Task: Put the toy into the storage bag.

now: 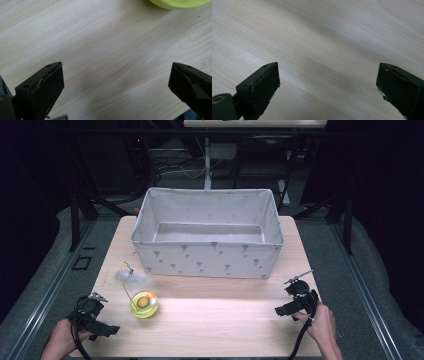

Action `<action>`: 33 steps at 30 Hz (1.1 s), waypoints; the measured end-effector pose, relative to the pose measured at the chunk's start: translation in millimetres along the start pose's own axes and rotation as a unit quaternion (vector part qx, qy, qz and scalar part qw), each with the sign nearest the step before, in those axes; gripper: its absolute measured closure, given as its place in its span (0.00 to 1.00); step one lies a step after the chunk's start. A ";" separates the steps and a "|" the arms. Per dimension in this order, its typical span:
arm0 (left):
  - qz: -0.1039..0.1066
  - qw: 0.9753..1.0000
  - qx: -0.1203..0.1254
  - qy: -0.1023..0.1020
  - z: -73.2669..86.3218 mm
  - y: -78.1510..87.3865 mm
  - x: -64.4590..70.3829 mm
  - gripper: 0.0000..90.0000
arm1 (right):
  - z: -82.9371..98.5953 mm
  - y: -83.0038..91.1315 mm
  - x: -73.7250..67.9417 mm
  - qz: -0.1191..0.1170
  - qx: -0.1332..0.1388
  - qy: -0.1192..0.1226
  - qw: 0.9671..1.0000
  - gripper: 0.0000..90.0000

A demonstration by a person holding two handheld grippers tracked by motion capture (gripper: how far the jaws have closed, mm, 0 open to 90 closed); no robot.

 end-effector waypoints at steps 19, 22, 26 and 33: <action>-0.017 1.000 -0.014 0.002 -3.0 15.3 9.2 0.03 | 2.1 -0.4 -1.4 0.001 -0.013 0.006 1.000 0.05; -0.018 1.000 -0.008 0.001 -7.4 23.1 14.3 0.02 | 1.7 0.0 -1.8 0.001 -0.011 0.004 1.000 0.05; -0.016 1.000 0.001 0.000 -13.9 32.5 23.0 0.00 | 1.4 0.6 -2.3 -0.001 -0.009 0.002 1.000 0.06; -0.009 1.000 0.012 -0.017 -27.1 42.4 37.5 0.00 | 1.7 3.4 -3.4 0.000 -0.004 0.001 1.000 0.06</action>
Point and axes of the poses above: each handheld gripper's, and its own axes: y roughly backward along the jaws, z roughly out of its underside, x roughly to its right, the point moved 9 cm from there along -y, roughly forward along the jaws, and after that the axes turned 6 degrees about -x, right-handed, at the moved point
